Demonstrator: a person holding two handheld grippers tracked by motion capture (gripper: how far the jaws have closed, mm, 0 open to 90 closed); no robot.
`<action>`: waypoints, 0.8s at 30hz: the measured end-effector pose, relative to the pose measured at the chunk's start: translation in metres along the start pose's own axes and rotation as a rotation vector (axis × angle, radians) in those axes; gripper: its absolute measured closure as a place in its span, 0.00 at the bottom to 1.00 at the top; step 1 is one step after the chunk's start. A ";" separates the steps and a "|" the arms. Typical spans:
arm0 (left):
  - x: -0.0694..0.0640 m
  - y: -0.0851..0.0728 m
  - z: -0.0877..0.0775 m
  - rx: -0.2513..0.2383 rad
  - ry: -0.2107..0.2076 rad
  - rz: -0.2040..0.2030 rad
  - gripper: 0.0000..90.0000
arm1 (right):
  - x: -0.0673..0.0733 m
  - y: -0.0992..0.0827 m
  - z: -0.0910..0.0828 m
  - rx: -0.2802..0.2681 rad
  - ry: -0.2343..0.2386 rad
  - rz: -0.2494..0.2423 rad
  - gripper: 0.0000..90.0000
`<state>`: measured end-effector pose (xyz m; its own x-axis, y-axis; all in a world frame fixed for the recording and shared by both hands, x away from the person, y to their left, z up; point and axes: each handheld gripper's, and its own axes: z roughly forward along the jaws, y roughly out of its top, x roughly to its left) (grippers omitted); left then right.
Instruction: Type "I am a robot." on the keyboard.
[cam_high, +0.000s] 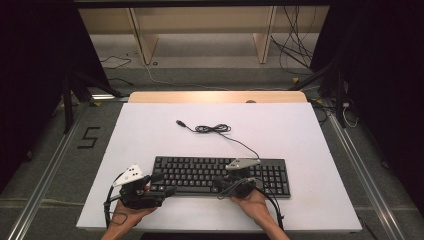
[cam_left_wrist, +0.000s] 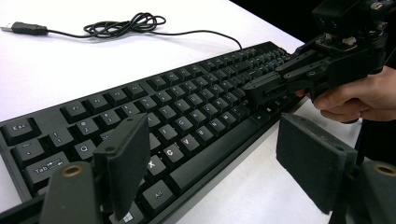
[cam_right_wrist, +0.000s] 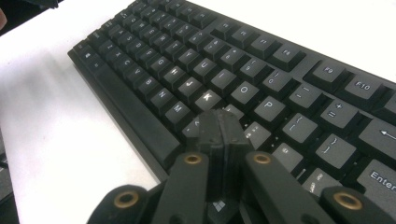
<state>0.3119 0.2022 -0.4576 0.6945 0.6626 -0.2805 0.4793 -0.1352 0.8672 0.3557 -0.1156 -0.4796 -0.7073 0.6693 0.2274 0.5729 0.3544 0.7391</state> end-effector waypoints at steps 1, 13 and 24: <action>0.000 0.000 0.000 0.000 0.001 0.000 0.28 | 0.000 0.000 0.000 0.003 -0.001 -0.001 1.00; 0.001 0.000 -0.001 -0.010 0.009 -0.002 0.28 | 0.003 -0.003 0.005 0.015 -0.033 -0.017 1.00; 0.003 0.000 -0.002 -0.008 0.015 0.000 0.28 | 0.001 -0.001 -0.008 -0.030 0.003 0.012 0.93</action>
<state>0.3133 0.2060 -0.4576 0.6864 0.6734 -0.2745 0.4749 -0.1292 0.8705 0.3510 -0.1199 -0.4753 -0.7017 0.6715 0.2382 0.5688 0.3266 0.7548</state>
